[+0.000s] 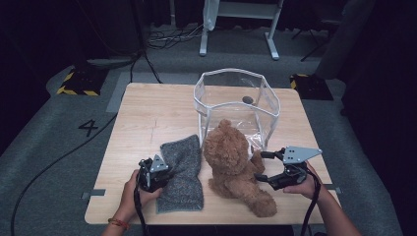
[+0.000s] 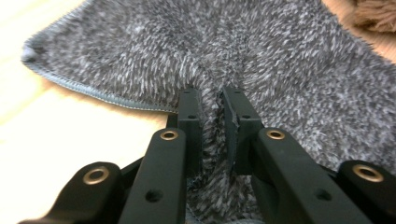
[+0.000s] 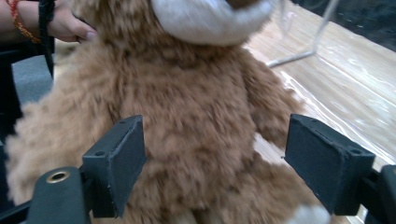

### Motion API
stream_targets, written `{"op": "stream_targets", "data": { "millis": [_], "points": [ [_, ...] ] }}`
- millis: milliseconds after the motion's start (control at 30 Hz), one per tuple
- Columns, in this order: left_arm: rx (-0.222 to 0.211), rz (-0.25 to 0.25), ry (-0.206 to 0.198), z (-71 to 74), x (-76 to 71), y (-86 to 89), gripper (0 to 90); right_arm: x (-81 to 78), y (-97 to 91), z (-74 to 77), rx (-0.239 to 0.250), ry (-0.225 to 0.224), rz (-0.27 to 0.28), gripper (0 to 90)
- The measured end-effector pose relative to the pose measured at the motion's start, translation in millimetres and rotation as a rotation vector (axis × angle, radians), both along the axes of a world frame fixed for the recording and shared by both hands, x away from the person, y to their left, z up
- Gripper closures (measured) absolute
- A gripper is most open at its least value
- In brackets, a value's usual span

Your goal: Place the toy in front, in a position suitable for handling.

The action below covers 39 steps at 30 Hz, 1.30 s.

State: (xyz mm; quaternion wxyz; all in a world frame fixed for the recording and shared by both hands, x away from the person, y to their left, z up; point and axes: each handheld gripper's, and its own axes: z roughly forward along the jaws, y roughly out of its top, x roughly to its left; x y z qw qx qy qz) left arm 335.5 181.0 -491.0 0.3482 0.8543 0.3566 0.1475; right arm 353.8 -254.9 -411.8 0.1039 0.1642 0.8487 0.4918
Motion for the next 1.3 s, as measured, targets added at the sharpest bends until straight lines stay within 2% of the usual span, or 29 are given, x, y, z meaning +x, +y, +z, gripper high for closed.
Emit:
{"op": "stream_targets", "data": {
  "millis": [167, 267, 300, 367, 433, 500, 600, 633, 733, 800, 867, 900, 933, 1067, 1100, 1133, 1200, 1267, 1300],
  "points": [
    [-0.033, 0.021, -0.026, 4.3, -3.1, 8.3, 79.5, 6.3, 21.2, 5.3, 0.005, 0.031, 0.033, 15.8],
    [-0.06, 0.026, -0.035, 6.5, -5.6, 13.0, 79.5, 8.6, 27.8, 4.3, -0.017, 0.019, 0.007, 15.8],
    [-0.053, 0.024, -0.048, 7.4, -5.7, 14.5, 79.5, 10.4, 30.6, 2.7, -0.017, 0.031, 0.007, 15.8],
    [-0.069, 0.026, -0.042, 7.4, -7.1, 14.7, 79.4, 12.4, 33.6, -1.5, -0.02, 0.062, 0.021, 15.5],
    [-0.071, 0.018, -0.048, 8.3, -7.4, 16.0, 79.4, 14.0, 36.1, -7.3, -0.031, 0.067, 0.022, 14.3],
    [-0.075, 0.016, -0.048, 8.5, -7.9, 15.7, 79.4, 16.4, 36.0, -11.7, -0.014, 0.092, 0.02, 10.8],
    [-0.07, 0.01, -0.061, 10.0, -8.7, 16.2, 79.4, 18.2, 37.0, -16.9, -0.047, 0.107, 0.026, 6.1],
    [-0.076, 0.008, -0.061, 10.5, -9.1, 16.6, 79.4, 19.5, 36.5, -20.9, -0.052, 0.134, 0.042, 6.0],
    [-0.099, 0.004, -0.07, 13.0, -10.3, 17.8, 79.4, 20.4, 36.4, -25.3, -0.061, 0.153, 0.053, 6.1],
    [-0.129, 0.006, -0.068, 15.5, -10.8, 18.1, 79.4, 21.0, 36.9, -28.9, -0.079, 0.168, 0.073, 6.6],
    [-0.147, -0.001, -0.073, 18.8, -12.0, 16.4, 79.4, 21.5, 38.2, -32.5, -0.094, 0.181, 0.088, 10.8],
    [-0.155, -0.011, -0.081, 22.0, -12.7, 14.1, 79.5, 20.2, 39.6, -35.6, -0.095, 0.19, 0.106, 19.7],
    [-0.156, -0.017, -0.086, 24.3, -13.2, 12.0, 79.5, 20.2, 39.6, -35.6, -0.095, 0.19, 0.106, 19.7],
    [-0.205, -0.065, -0.111, 39.3, -15.5, -3.6, 79.5, 20.1, 40.3, -35.6, -0.1, 0.179, 0.118, 34.3],
    [-0.217, -0.078, -0.117, 43.7, -16.8, -10.2, 79.6, 19.3, 40.3, -37.0, -0.1, 0.167, 0.112, 41.4],
    [-0.216, -0.096, -0.13, 48.4, -18.1, -17.4, 79.6, 19.3, 40.3, -37.0, -0.1, 0.167, 0.112, 41.4],
    [-0.248, -0.128, -0.146, 57.6, -20.3, -31.4, 79.7, 16.3, 40.0, -37.6, -0.091, 0.143, 0.103, 47.0],
    [-0.231, -0.157, -0.173, 64.6, -23.3, -45.1, 79.7, 13.6, 40.1, -38.2, -0.08, 0.118, 0.096, 50.1],
    [-0.238, -0.167, -0.175, 66.9, -25.2, -50.4, 79.8, 10.8, 41.0, -39.2, -0.063, 0.099, 0.091, 52.7]
  ]
}}
